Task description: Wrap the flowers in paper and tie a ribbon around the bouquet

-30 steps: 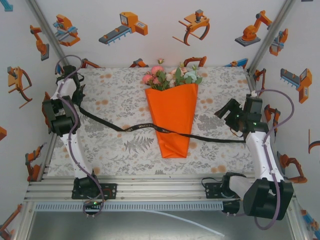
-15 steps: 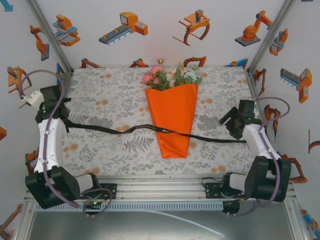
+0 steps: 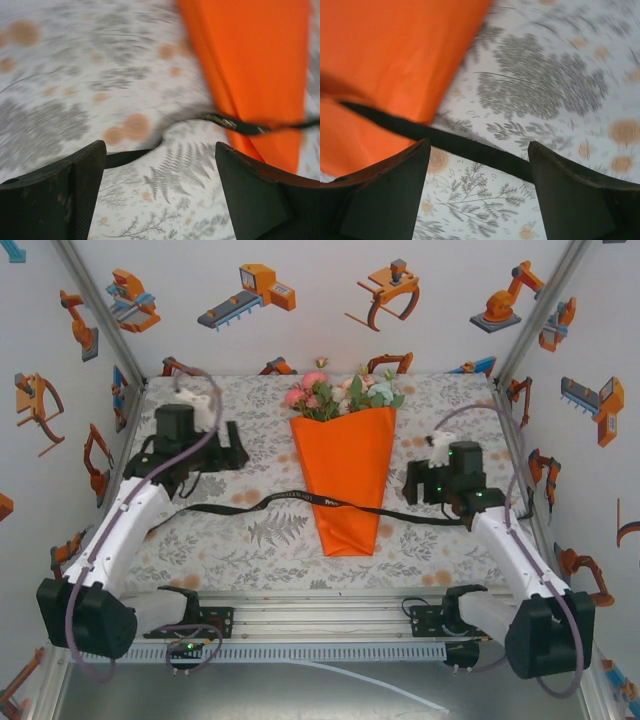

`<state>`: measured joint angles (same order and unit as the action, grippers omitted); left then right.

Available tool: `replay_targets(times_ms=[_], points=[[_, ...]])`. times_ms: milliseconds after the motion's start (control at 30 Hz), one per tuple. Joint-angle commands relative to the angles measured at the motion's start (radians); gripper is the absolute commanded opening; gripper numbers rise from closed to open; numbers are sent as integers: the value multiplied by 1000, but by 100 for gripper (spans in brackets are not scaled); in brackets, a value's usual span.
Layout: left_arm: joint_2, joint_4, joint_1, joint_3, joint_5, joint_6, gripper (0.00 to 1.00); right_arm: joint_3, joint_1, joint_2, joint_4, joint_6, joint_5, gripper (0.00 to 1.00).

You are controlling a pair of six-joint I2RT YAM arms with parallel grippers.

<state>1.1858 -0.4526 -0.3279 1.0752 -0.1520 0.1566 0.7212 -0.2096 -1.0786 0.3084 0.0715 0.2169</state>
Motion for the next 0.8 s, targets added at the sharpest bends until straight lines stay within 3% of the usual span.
replay_targets(times_ms=[0,133,300,433,533,567,767], points=[[-60,17,-91,-29,-147,-314,87,24,-74,-90,120,464,-39,73],[-128,0,-121,-58,-228,-414,99,139,-163,-302,230,576,-94,67],[-224,38,-128,-135,-291,-476,97,202,-221,-475,180,577,-77,64],[-238,69,-128,-158,-264,-466,97,241,-242,-555,205,574,-96,46],[-229,87,-128,-164,-185,-450,97,215,-242,-521,184,566,-129,4],[-225,95,-129,-167,-159,-443,97,203,-241,-498,181,559,-150,0],[-230,137,-128,-186,-97,-409,97,48,-235,-193,133,458,-395,0]])
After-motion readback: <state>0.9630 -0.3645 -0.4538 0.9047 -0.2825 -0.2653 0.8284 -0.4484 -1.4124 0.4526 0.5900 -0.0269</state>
